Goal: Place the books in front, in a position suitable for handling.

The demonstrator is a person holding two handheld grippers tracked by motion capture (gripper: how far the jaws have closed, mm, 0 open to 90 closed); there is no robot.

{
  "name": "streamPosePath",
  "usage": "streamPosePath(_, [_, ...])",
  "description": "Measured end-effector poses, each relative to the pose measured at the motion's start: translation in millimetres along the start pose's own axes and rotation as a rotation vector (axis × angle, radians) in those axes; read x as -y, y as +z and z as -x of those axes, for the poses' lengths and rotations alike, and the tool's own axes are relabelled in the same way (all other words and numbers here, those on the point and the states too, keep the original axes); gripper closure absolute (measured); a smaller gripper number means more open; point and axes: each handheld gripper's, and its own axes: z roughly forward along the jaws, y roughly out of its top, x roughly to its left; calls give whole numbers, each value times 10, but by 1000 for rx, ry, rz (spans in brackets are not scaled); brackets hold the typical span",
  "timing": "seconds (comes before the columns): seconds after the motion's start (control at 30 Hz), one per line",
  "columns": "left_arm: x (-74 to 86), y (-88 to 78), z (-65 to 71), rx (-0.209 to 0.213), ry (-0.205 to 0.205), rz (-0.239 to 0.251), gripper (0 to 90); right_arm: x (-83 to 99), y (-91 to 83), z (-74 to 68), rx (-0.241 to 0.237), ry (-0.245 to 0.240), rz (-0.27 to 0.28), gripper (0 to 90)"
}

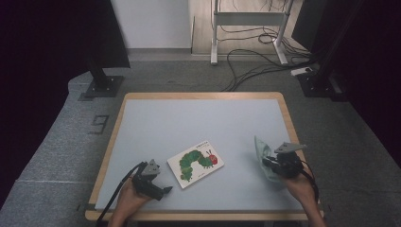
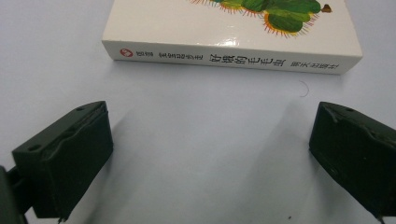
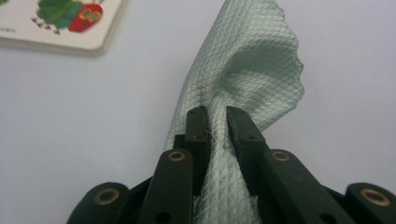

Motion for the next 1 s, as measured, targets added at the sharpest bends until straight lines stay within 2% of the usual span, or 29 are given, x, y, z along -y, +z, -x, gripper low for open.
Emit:
streamPosePath(0.33, [0, 1, 0, 0, -1, 1, 0, 464, 54, 82, 17, 78, -27, 773])
streamPosePath(0.53, [0, 1, 1, 0, 0, 1, 0, 505, 65, 66, 9, 74, -19, 723])
streamPosePath(0.67, [0, 0, 0, 1, -1, 0, 0, 440, 41, 50, 28, 64, -35, 555])
streamPosePath(0.8, [-1, 0, 0, -1, 0, 0, 0, 329, -9, 57, 31, 67, -18, 361])
streamPosePath(0.9, [-1, 1, 1, -1, 0, 0, 0, 224, -20, 28, 32, 38, 1, 240])
streamPosePath(1.0, [-4, 0, 4, -3, 4, -3, 0, 121, 26, -12, 20, 12, 14, 162])
